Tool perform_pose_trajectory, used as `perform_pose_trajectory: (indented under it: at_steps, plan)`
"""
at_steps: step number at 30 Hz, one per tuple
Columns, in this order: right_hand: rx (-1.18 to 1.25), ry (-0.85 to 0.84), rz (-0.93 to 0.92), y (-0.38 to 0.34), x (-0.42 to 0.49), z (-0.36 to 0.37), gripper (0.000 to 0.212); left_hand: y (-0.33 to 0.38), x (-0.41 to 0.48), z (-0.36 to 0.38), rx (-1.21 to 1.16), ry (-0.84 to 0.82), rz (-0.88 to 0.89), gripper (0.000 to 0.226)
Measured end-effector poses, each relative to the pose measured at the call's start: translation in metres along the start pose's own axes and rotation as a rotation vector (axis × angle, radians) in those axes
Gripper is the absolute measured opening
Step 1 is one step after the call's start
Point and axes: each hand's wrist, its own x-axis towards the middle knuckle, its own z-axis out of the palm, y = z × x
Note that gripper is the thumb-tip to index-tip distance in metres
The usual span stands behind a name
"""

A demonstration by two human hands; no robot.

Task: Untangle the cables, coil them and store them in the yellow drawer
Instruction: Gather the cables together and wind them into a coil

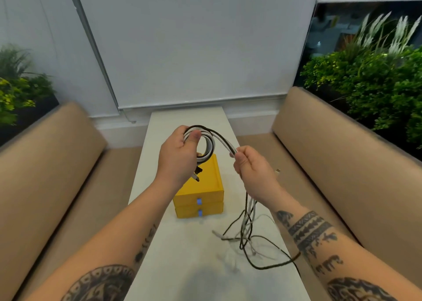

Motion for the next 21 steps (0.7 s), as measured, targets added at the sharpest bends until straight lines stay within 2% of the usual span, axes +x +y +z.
perform_pose_trajectory:
  at_steps: [3,5,7,8,9,11,12,14,15,17,18,20,21]
  plan:
    - [-0.182,0.154,0.081,-0.013,0.000,0.004,0.027,0.004,-0.001,0.006,0.007,0.020,0.030,0.018]
    - [-0.259,0.241,0.048,-0.020,-0.001,0.009,0.025,0.005,-0.001,0.010,0.020,0.056,0.064,0.018]
    - [-0.253,0.239,0.043,-0.027,0.001,0.012,0.026,0.006,0.000,0.012,0.009,0.080,0.093,0.017]
    - [-0.136,0.173,0.122,-0.027,0.006,0.009,0.028,0.005,0.000,0.011,0.006,0.081,0.100,0.017]
    - [0.089,0.048,0.279,-0.029,0.011,0.002,0.030,0.003,0.000,0.009,0.004,0.078,0.105,0.016]
    - [0.625,-0.349,0.614,-0.024,0.019,-0.019,0.032,-0.004,-0.002,0.004,-0.009,0.056,0.136,0.016]
    - [0.808,-0.566,0.707,-0.017,0.022,-0.028,0.032,-0.007,-0.004,0.003,-0.020,0.034,0.170,0.016]
    - [1.075,-0.917,0.748,-0.005,0.020,-0.034,0.026,-0.009,-0.010,0.008,-0.058,0.003,0.250,0.012]
    - [1.117,-0.990,0.737,-0.002,0.016,-0.032,0.025,-0.007,-0.015,0.013,-0.100,0.002,0.275,0.011]
    - [1.127,-0.988,0.664,-0.002,0.010,-0.019,0.032,-0.001,-0.023,0.025,-0.211,0.022,0.252,0.012]
    - [1.119,-0.942,0.660,-0.007,0.008,-0.013,0.043,0.001,-0.027,0.031,-0.259,0.039,0.216,0.014]
    - [1.074,-0.767,0.687,-0.022,0.001,-0.005,0.065,-0.003,-0.031,0.042,-0.330,0.096,0.117,0.016]
    - [1.039,-0.675,0.686,-0.028,-0.002,-0.003,0.069,-0.007,-0.031,0.046,-0.361,0.126,0.061,0.017]
